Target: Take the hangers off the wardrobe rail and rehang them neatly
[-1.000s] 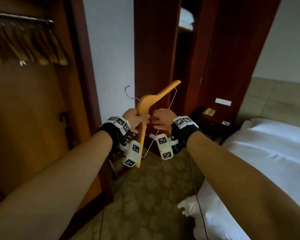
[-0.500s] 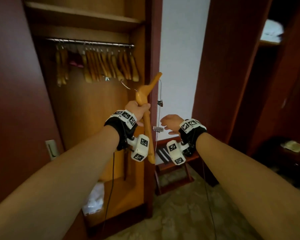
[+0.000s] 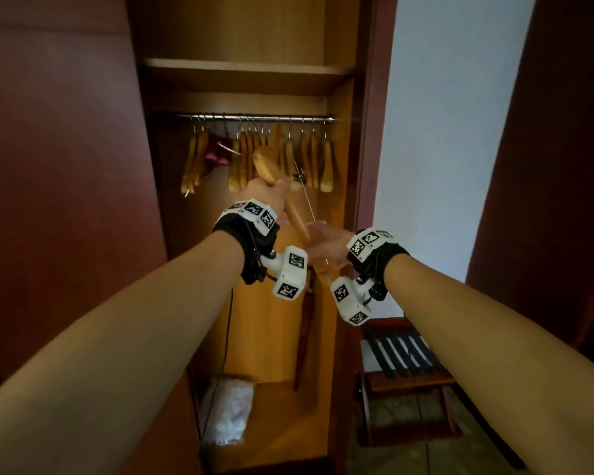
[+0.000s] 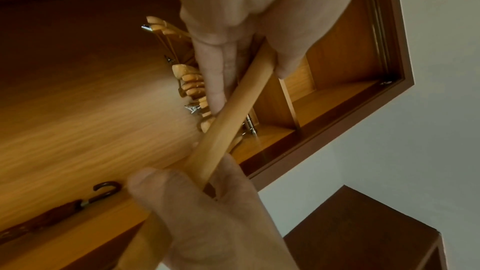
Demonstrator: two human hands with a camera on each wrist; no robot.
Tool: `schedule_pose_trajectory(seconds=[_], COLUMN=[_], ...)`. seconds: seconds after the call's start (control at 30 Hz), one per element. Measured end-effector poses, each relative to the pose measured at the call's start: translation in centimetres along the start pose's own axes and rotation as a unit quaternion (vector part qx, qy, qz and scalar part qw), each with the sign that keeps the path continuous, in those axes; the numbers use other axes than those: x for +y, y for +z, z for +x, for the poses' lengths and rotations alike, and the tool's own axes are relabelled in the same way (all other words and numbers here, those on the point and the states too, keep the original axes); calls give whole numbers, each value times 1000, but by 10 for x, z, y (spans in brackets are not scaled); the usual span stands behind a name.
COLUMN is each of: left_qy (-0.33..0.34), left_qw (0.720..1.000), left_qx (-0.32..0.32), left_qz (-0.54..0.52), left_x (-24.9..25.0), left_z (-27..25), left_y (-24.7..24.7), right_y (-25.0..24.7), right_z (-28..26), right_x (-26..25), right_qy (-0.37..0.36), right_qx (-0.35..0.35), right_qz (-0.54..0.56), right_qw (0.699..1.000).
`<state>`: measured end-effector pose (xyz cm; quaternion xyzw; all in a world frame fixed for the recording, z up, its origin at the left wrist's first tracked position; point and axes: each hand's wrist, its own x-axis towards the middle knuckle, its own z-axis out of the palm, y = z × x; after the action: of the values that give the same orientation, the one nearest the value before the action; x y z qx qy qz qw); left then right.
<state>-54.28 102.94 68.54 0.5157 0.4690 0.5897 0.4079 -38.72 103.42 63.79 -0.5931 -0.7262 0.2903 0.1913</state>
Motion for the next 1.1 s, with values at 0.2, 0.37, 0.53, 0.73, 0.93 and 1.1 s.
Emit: schedule_pose_trajectory(seconds=[0.2,0.37,0.53,0.73,0.93,1.1], left_qy=[22,40,70,99,86,67], left_qw=[997,997,996,994,992,990], left_qx=[58,73,54,39,22,13], left_qz=[-40,-11,15,39,86,123], left_x=[9,10,9,12,15,11], left_z=[29,66,107,168,226,255], left_y=[-6,-32,-64,-107,-147,-181], right_y=[2,1,5,13,28,36], right_z=[42,70,111,176,234,260], right_x=[-7,-26,-59,-110,-169,-211], right_qy=[-70,-116,-139,-152,-134,-118], right_qx=[190,196,196,165,118,76], right_qz=[28,76,89,78,166,291], right_qw=[979,971,967,972,970,946])
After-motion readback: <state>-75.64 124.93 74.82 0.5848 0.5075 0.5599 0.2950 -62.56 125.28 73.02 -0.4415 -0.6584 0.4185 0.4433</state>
